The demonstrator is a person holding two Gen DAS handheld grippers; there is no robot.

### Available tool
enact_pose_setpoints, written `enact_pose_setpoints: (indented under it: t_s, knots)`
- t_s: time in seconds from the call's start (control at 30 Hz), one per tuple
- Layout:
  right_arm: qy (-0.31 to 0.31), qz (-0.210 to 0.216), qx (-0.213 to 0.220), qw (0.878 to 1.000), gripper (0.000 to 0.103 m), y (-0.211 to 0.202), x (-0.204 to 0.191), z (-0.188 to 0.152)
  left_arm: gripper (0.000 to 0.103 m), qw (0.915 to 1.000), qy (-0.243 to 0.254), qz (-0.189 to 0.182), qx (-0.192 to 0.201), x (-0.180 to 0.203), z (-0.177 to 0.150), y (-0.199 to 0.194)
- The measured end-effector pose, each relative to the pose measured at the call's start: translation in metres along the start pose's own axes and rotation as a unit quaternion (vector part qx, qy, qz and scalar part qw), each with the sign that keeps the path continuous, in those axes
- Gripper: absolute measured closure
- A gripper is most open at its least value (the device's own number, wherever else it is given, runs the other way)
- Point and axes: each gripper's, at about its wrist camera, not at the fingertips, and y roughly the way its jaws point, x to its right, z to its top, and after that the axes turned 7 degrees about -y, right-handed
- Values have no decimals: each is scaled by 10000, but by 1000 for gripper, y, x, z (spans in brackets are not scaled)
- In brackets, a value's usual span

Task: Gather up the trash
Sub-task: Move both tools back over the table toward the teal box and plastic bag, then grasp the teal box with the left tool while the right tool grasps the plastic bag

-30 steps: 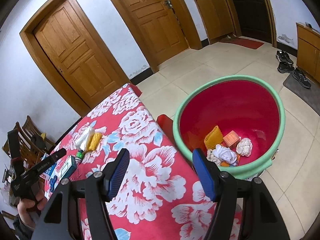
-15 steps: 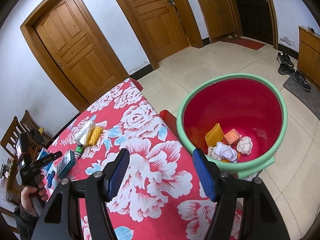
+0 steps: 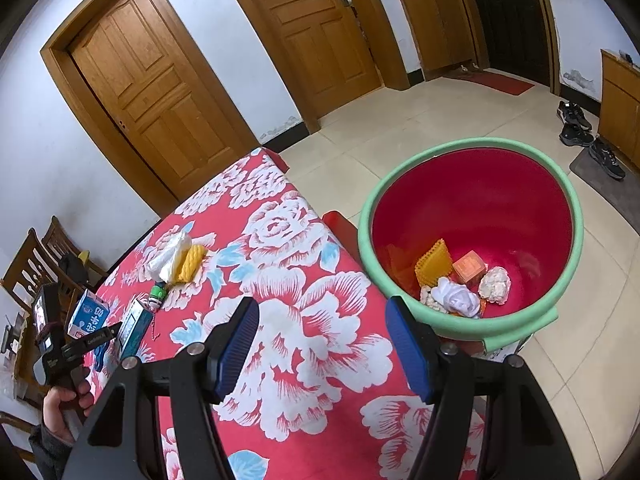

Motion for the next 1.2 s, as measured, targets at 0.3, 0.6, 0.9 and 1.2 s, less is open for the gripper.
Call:
enact_pose_setpoints:
  t_s: [0.3, 0.6, 0.9, 1.2]
  knots:
    - [-21, 31, 0, 10000, 35, 0, -2, -2, 66, 9981, 105, -608, -29, 15, -14, -27]
    - [-25, 45, 2, 10000, 35, -1, -2, -2, 54, 9938, 337, -1056, -13, 37, -22, -41]
    - [-90, 69, -22, 9999, 35, -1, -8, -1, 49, 9945, 577, -875, -54, 51, -29, -26]
    - [-307, 149, -75, 9994, 35, 7, -24, 3, 49, 9964, 515, -674, -88, 52, -29, -10]
